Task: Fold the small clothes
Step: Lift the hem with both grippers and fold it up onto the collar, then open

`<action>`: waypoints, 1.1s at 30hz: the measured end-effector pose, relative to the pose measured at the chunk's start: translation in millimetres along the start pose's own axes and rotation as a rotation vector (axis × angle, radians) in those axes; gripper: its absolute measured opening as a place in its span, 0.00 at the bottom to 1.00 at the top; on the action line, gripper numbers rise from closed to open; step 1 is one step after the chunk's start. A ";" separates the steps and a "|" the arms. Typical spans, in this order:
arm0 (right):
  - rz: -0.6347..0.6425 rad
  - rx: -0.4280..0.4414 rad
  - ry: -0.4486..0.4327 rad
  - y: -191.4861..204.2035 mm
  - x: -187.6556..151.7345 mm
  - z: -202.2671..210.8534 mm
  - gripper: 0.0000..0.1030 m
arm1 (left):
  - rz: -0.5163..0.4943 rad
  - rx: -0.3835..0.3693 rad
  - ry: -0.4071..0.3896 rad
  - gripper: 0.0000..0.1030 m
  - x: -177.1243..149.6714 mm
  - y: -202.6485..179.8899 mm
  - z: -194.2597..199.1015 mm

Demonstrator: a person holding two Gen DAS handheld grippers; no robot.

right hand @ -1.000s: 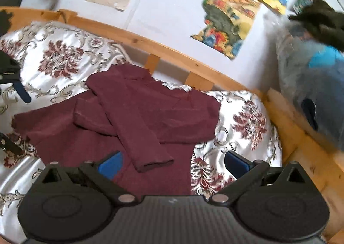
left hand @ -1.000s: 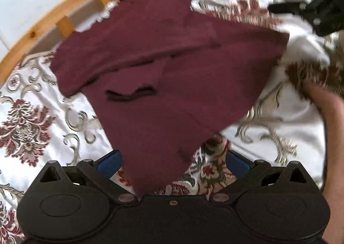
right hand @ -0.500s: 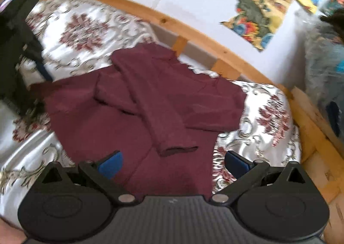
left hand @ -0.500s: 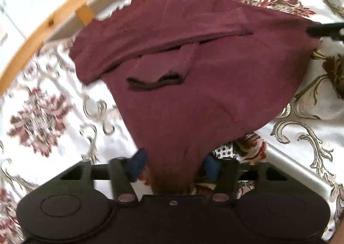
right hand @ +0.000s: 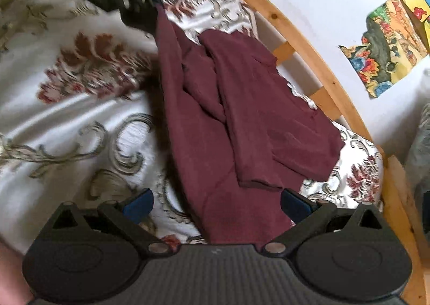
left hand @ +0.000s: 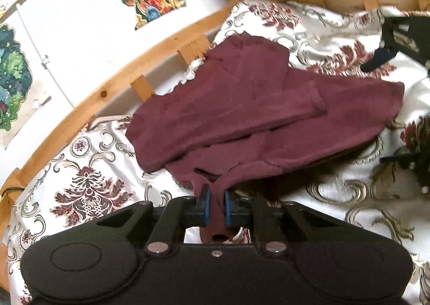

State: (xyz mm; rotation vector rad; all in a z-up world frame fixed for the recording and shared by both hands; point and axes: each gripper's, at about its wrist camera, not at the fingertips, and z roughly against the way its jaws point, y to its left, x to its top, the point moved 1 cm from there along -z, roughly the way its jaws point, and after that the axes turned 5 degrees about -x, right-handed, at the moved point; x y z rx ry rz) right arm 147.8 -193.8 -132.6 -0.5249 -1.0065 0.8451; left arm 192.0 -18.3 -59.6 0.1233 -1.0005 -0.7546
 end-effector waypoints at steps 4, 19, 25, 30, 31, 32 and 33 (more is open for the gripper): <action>-0.041 -0.037 0.074 -9.2 -2.2 -15.7 0.78 | 0.013 0.010 -0.007 0.11 1.0 2.3 0.5; -0.261 -0.113 0.191 -80.1 -24.1 -6.5 0.07 | 0.161 0.118 -0.036 0.08 7.8 22.0 26.8; -0.243 -0.168 0.087 -97.0 -22.5 49.2 0.06 | 0.205 0.148 -0.056 0.07 16.2 13.3 71.6; -0.254 -0.155 0.046 -93.3 -32.1 110.9 0.06 | 0.221 0.120 -0.049 0.07 5.0 -3.6 121.9; -0.257 -0.155 0.040 -90.6 -33.5 123.1 0.06 | 0.221 0.117 -0.048 0.07 1.8 -8.0 132.0; -0.266 -0.159 0.033 -87.1 -36.1 137.3 0.06 | 0.224 0.111 -0.047 0.07 -1.7 -12.3 142.5; -0.272 -0.158 0.029 -84.5 -36.9 147.2 0.06 | 0.229 0.106 -0.042 0.07 -4.7 -16.8 151.8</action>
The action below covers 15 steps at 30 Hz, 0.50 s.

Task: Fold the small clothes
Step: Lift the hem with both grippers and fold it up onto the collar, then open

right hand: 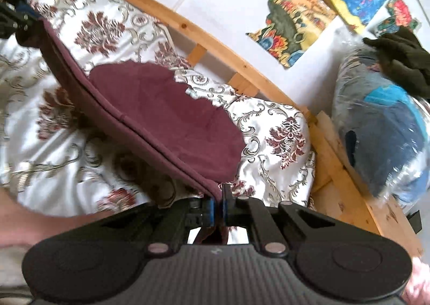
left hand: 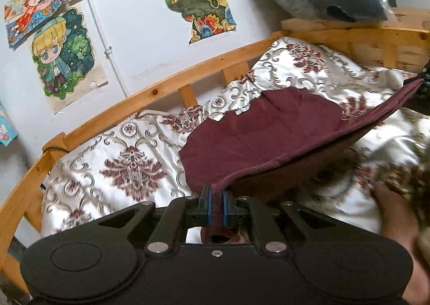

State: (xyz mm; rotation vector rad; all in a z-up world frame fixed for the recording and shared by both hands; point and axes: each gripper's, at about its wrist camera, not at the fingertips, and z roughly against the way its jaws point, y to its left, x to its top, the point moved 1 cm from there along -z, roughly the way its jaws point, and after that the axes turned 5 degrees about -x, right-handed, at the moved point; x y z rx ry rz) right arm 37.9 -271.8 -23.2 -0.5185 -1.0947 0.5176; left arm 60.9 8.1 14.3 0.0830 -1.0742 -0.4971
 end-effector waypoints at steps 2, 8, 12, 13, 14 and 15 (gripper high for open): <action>-0.021 0.006 -0.002 1.8 -5.0 22.1 0.06 | 0.025 -0.016 0.012 0.07 -5.4 -2.2 17.9; -0.033 -0.012 -0.027 1.9 -4.8 34.7 0.06 | 0.052 -0.013 0.007 0.07 -2.4 -4.7 35.1; -0.041 -0.057 -0.079 -5.8 8.7 7.7 0.07 | 0.051 0.028 -0.035 0.08 20.3 3.1 13.7; -0.041 -0.078 -0.093 -8.7 14.2 -3.4 0.07 | 0.050 0.040 -0.048 0.08 27.4 5.5 6.4; -0.040 -0.095 -0.103 -11.5 18.1 -13.7 0.07 | 0.044 0.051 -0.056 0.08 34.2 7.5 -1.5; -0.046 -0.108 -0.112 -14.8 21.1 -24.5 0.07 | 0.036 0.066 -0.062 0.08 43.0 11.0 -12.2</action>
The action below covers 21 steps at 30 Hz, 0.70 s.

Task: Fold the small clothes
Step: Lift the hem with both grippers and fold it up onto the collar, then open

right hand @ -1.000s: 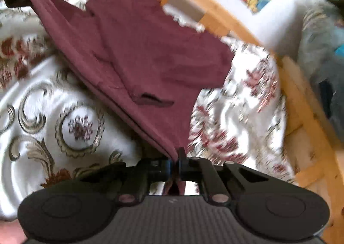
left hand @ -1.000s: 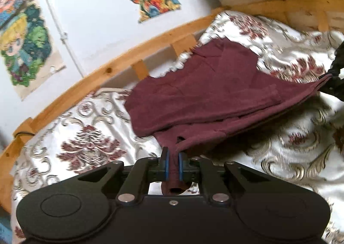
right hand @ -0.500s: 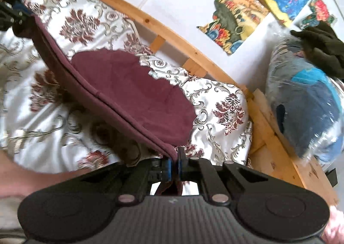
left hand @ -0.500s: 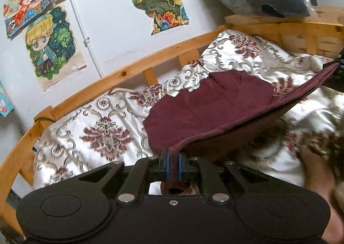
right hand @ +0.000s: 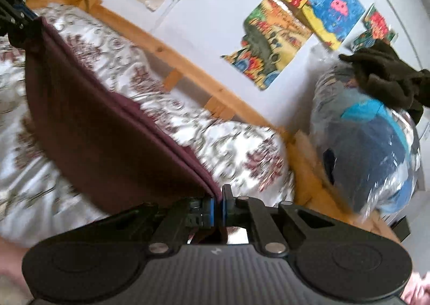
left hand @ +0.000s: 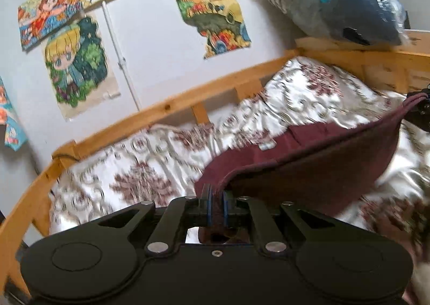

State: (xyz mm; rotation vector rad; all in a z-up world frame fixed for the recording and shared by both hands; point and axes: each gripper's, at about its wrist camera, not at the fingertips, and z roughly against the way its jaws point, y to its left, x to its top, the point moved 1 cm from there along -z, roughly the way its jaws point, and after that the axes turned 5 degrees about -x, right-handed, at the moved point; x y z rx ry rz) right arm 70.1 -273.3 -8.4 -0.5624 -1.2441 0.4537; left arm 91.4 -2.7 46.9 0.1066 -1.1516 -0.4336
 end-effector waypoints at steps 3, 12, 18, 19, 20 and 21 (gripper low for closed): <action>-0.027 -0.026 -0.022 -4.4 7.7 -37.2 0.07 | -0.009 0.021 -0.008 0.08 20.0 7.1 -34.8; -0.064 -0.007 0.016 9.5 19.2 -169.9 0.07 | -0.055 -0.021 0.084 0.09 50.9 30.6 -160.7; -0.059 0.020 0.075 28.1 18.5 -232.1 0.07 | 0.032 -0.078 0.136 0.11 42.5 42.2 -225.8; -0.055 0.023 0.080 30.2 18.5 -240.6 0.07 | 0.065 -0.095 0.145 0.11 39.4 45.7 -235.2; -0.051 0.026 0.087 33.2 18.0 -249.5 0.07 | 0.106 -0.112 0.155 0.11 35.7 50.0 -244.6; -0.049 0.028 0.093 35.9 17.3 -256.7 0.07 | 0.152 -0.131 0.165 0.12 31.3 56.0 -254.2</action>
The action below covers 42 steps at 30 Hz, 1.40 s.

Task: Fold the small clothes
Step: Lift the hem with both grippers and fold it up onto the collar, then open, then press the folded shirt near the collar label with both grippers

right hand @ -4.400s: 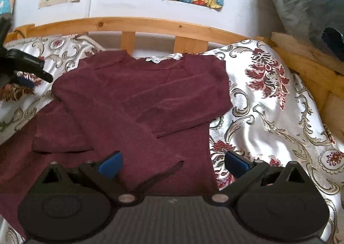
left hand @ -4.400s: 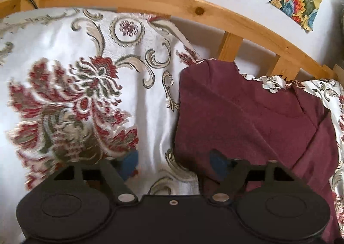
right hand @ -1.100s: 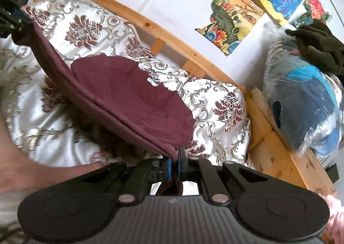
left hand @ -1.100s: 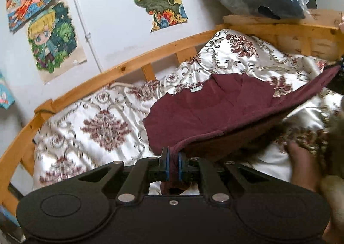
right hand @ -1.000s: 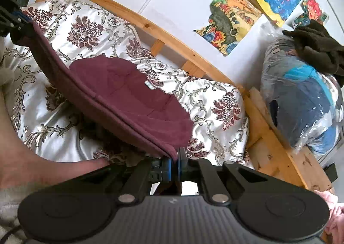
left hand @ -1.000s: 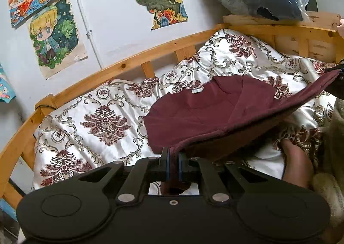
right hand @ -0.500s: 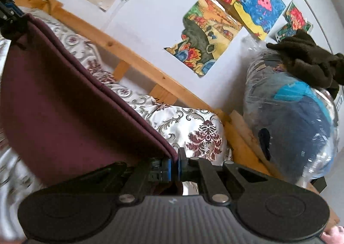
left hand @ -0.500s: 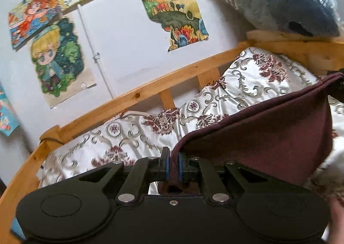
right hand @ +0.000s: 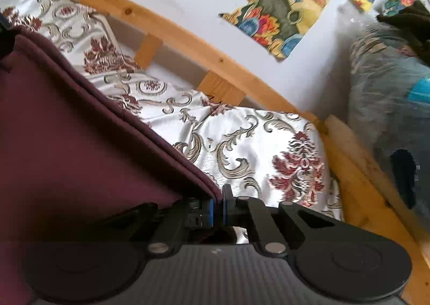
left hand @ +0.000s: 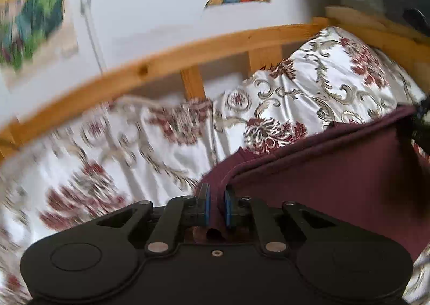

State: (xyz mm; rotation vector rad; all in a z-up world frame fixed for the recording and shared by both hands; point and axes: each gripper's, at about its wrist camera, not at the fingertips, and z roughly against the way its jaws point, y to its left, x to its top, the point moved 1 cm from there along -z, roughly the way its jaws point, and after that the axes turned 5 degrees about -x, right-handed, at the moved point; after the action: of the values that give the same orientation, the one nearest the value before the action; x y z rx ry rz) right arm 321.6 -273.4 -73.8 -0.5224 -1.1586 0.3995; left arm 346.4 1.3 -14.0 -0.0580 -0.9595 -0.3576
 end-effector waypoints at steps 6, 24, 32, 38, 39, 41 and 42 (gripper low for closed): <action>0.000 0.014 0.031 16.0 -4.6 -26.1 0.07 | 0.171 -0.021 -0.003 0.49 -14.4 27.3 -16.4; -0.463 0.214 0.130 -55.4 -46.2 -32.0 0.77 | 0.217 -0.246 0.242 0.33 -67.4 19.6 -10.3; -0.435 0.243 0.100 -42.9 -40.6 -51.7 0.58 | 0.242 -0.213 0.205 0.05 -68.0 16.6 1.0; -0.345 0.197 0.127 -22.3 -36.6 -62.8 0.01 | 0.308 -0.089 0.205 0.05 -72.0 23.6 14.5; -0.342 0.166 0.125 -22.2 -37.2 -61.3 0.01 | 0.324 -0.078 0.219 0.05 -75.4 25.7 13.4; -0.346 0.099 0.118 -27.6 -37.6 -56.5 0.01 | 0.351 -0.066 0.248 0.05 -82.2 28.7 10.6; -0.360 0.071 0.118 -33.0 -38.5 -54.0 0.01 | 0.353 -0.067 0.260 0.05 -84.3 28.8 9.8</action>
State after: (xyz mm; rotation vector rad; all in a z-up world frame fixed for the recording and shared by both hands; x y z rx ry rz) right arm 359.4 -331.4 -100.3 -0.2636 -1.0938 0.0971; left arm 304.1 53.4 -73.5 -0.2338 -0.6637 -0.0676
